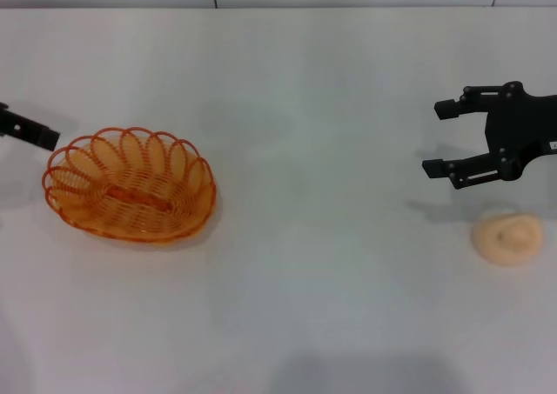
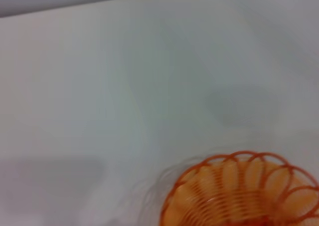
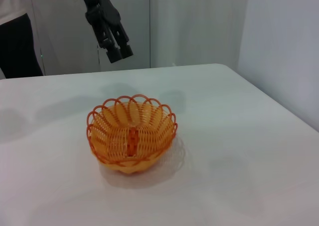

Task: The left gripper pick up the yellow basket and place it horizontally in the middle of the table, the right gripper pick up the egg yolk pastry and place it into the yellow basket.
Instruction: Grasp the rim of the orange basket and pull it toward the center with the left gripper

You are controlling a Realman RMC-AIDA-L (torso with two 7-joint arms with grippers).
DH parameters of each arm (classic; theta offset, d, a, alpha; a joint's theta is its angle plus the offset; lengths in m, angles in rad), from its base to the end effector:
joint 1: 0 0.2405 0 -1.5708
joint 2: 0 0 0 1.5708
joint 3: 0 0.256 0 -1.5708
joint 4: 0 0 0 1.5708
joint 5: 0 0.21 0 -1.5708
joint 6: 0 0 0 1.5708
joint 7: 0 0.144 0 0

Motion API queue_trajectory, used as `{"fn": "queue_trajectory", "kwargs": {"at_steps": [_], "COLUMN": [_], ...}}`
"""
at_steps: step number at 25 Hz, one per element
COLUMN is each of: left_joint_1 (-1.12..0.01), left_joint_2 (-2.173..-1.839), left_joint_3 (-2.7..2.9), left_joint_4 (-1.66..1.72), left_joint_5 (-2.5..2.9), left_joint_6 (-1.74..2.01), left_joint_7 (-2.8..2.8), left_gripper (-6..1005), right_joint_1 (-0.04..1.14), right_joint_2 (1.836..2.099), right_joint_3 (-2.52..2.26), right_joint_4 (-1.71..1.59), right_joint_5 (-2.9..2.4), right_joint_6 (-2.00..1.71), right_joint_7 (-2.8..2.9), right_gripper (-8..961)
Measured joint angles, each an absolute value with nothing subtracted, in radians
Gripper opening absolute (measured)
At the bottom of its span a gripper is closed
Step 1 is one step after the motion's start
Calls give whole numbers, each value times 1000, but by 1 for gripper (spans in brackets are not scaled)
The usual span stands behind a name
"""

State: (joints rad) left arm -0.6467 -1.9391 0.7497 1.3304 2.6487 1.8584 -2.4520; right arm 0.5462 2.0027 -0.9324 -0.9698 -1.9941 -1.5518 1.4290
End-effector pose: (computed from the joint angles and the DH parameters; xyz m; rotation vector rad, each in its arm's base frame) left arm -0.2399 0.3566 0.1422 -2.3286 -1.3314 0.2513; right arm 0.2226 0.3603 0.0437 -2.8283 0.1541 0.3588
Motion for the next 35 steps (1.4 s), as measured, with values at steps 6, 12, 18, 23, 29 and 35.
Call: {"fn": "queue_trajectory", "kwargs": {"at_steps": [6, 12, 18, 23, 29, 35], "left_joint_1": [-675, -705, -687, -677, -681, -694], "left_joint_2": [-1942, -1952, -1965, -1969, -1977, -1982], "left_joint_3": [782, 790, 798, 793, 794, 796], "left_joint_4": [1297, 1205, 1194, 1144, 1043, 978], "left_joint_5": [2740, 2809, 2832, 2821, 2818, 2813], "left_joint_6": [1856, 1810, 1746, 1679, 1585, 1526], "left_joint_7": [-2481, -2500, -2504, -2496, -2479, -2473], "left_gripper": [824, 810, 796, 784, 770, 755], "right_joint_1": [550, 552, 554, 554, 554, 556], "right_joint_2": [2005, 2009, 2010, 2011, 2011, 2011], "right_joint_3": [-933, -946, -947, -951, -971, -976], "right_joint_4": [-969, -972, -966, -964, -962, -960], "right_joint_5": [-1995, -1995, -1994, -1994, -1991, -1990], "right_joint_6": [-1552, -1552, -1551, -1551, -1546, -1545], "right_joint_7": [1423, 1419, 1409, 1408, 1405, 1403], "right_gripper": [852, 852, 852, 851, 851, 851]}}
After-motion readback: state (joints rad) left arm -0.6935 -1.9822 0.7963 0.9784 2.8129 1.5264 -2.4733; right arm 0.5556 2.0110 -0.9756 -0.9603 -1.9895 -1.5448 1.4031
